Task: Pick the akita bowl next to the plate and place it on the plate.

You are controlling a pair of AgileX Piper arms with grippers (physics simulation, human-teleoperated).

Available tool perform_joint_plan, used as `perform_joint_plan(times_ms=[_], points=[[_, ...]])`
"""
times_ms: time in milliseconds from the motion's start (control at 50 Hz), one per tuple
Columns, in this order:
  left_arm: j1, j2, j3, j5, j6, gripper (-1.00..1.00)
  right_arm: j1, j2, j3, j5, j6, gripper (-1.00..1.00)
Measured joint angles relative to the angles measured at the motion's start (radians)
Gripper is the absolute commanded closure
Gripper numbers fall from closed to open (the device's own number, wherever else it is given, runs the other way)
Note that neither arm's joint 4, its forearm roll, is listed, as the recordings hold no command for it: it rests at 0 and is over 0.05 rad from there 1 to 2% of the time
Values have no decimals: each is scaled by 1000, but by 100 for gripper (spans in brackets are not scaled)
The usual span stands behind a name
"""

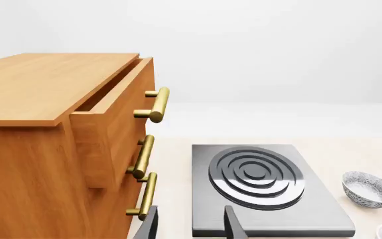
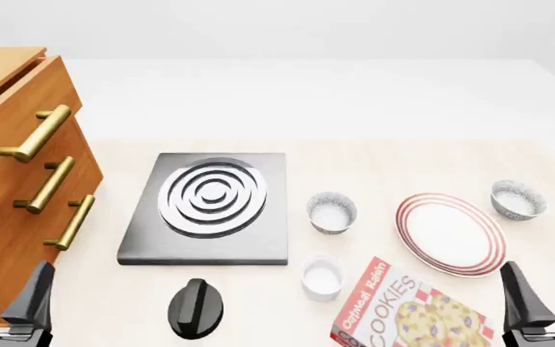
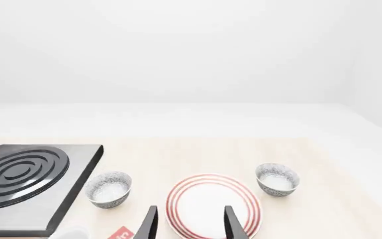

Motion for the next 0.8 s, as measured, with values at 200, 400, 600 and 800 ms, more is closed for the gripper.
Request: perform_joint_plan(times_ms=[200,400,600,800], points=[[0,3,-2,-1,0,-100,0,1,0,-2,-12,-100],[0,4,-2,-1,0,-100,0,2,-1,-3,-21,-100],[0,4,-2,-1,0,-100,1,4,-6,-5,-23,-100],[0,4,-3,-1,0,-100,2,12,-18,-5,-25,-100]])
